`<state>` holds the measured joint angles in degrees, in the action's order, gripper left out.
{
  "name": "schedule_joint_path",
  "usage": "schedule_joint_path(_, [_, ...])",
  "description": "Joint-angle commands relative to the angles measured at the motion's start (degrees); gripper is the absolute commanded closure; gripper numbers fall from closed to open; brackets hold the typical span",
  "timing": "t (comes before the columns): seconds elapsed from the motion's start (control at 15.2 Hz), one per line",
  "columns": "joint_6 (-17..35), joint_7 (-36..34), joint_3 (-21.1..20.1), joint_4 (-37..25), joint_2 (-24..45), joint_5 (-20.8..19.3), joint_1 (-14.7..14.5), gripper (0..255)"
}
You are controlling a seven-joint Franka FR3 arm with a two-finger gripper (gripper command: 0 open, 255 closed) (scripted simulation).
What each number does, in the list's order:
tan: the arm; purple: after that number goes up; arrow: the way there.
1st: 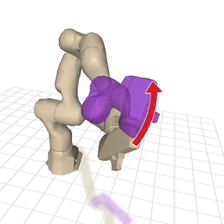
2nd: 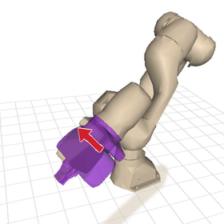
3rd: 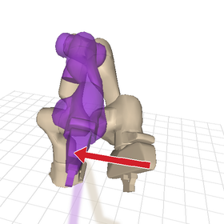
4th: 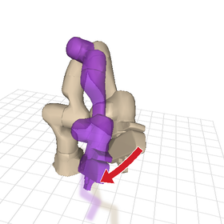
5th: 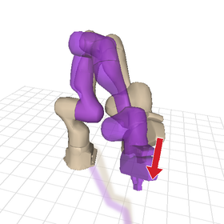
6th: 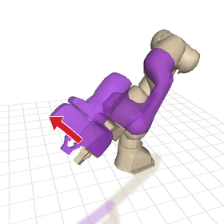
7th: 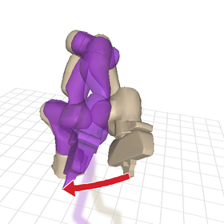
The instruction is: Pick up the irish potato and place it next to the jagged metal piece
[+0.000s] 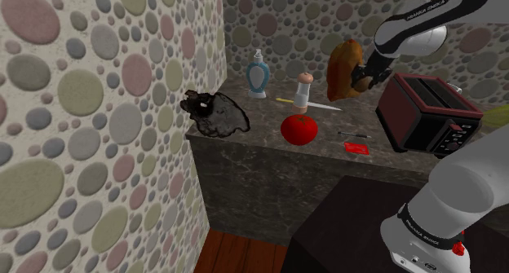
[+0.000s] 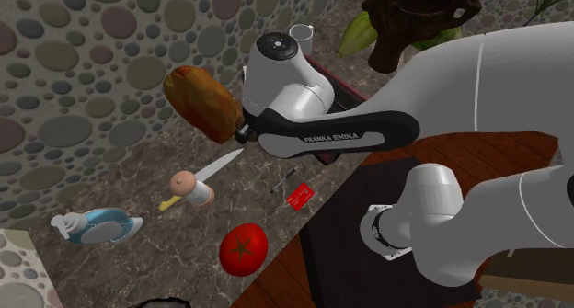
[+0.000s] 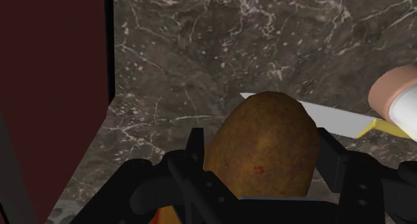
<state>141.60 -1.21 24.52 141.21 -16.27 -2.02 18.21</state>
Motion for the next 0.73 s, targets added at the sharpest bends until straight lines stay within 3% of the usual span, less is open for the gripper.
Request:
schedule_joint_path(0.0, [-1.8, -0.4, -0.3, -1.1, -0.7, -0.3, 0.1, 255])
schedule_joint_path(0.66, [-10.0, -1.9, -1.6, -6.2, -4.0, -1.5, 0.6, 255])
